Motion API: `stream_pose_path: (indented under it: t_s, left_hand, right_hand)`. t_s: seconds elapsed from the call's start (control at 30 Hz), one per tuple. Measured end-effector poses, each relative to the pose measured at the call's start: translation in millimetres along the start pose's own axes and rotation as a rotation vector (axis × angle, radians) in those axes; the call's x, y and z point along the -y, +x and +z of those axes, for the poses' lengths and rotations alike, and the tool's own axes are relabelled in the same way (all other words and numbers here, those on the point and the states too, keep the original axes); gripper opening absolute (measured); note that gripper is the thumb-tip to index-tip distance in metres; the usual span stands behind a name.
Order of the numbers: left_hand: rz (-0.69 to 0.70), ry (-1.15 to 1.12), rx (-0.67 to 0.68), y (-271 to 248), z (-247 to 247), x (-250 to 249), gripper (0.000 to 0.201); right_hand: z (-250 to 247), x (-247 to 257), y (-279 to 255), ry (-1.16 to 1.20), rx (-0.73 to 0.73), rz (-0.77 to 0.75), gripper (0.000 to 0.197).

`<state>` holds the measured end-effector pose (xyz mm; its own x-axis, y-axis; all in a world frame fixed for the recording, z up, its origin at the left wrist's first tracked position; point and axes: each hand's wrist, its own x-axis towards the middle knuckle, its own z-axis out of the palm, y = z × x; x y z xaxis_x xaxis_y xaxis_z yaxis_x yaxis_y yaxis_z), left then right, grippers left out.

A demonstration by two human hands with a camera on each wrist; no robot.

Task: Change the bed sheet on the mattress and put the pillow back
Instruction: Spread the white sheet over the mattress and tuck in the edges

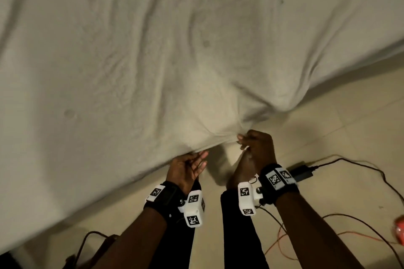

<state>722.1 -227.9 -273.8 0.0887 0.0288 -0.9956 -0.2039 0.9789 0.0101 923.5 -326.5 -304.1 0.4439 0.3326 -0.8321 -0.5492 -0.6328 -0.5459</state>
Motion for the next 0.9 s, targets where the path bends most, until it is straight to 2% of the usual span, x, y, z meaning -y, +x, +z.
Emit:
stream_pose_path:
  t_s: [0.07, 0.1, 0.17, 0.2, 0.23, 0.3, 0.4, 0.43, 0.53, 0.6, 0.67, 0.77, 0.8, 0.83, 0.9]
  left_hand:
    - [0.019, -0.031, -0.003, -2.0, 5.0, 6.2, 0.020]
    - [0.020, -0.047, 0.000, -1.6, 7.8, 9.0, 0.020]
    - [0.035, -0.082, 0.012, 1.1, 14.8, 13.8, 0.019]
    - [0.057, -0.108, 0.016, 2.6, 19.8, 15.8, 0.020]
    - [0.084, -0.129, 0.016, 4.1, 24.8, 15.6, 0.023]
    - [0.127, -0.166, 0.007, 7.6, 34.2, 16.1, 0.030]
    - [0.160, -0.205, 0.017, 7.7, 41.9, 18.1, 0.033]
    - [0.165, -0.192, 0.025, 7.4, 42.4, 19.7, 0.032]
    - [0.158, -0.151, 0.029, 6.1, 43.0, 24.1, 0.026]
    - [0.150, -0.151, 0.039, 5.5, 46.2, 24.0, 0.025]
    - [0.138, -0.154, 0.052, 5.0, 50.4, 23.8, 0.024]
    - [0.128, -0.177, 0.064, 5.7, 55.7, 23.9, 0.022]
    - [0.133, -0.192, 0.060, 6.9, 56.5, 23.9, 0.025]
    - [0.136, -0.211, 0.053, 8.3, 55.4, 23.8, 0.027]
    - [0.141, -0.246, 0.048, 11.4, 56.0, 22.6, 0.029]
  right_hand:
    - [-17.4, -3.9, -7.4, -0.077, -0.019, 0.014, 0.037]
    - [-22.2, -4.4, -10.8, -0.110, 0.011, 0.026, 0.036]
    - [-22.2, -2.6, -15.9, -0.136, 0.095, 0.059, 0.021]
    - [-21.8, 0.0, -16.3, -0.123, 0.104, 0.078, 0.010]
    - [-22.1, 3.9, -14.3, -0.071, 0.072, 0.089, 0.008]
    - [-29.2, 14.2, -3.6, 0.138, -0.065, 0.090, 0.034]
    - [-47.9, 40.9, 17.1, 0.310, -0.173, -0.026, 0.052]
    - [-52.9, 49.9, 22.9, 0.278, -0.166, -0.072, 0.045]
    - [-61.0, 67.4, 29.2, 0.011, -0.090, -0.174, 0.006]
    - [-67.8, 70.2, 29.9, -0.069, -0.057, -0.217, 0.006]
    - [-85.1, 66.5, 31.8, -0.054, -0.117, -0.220, 0.010]
    - [-119.1, 52.2, 36.1, -0.014, -0.298, -0.083, 0.017]
    - [-127.5, 49.4, 34.6, -0.019, -0.315, -0.041, 0.015]
    - [-132.3, 47.9, 32.7, -0.029, -0.304, -0.030, 0.013]
    - [-135.3, 57.0, 28.4, -0.034, -0.256, -0.101, 0.014]
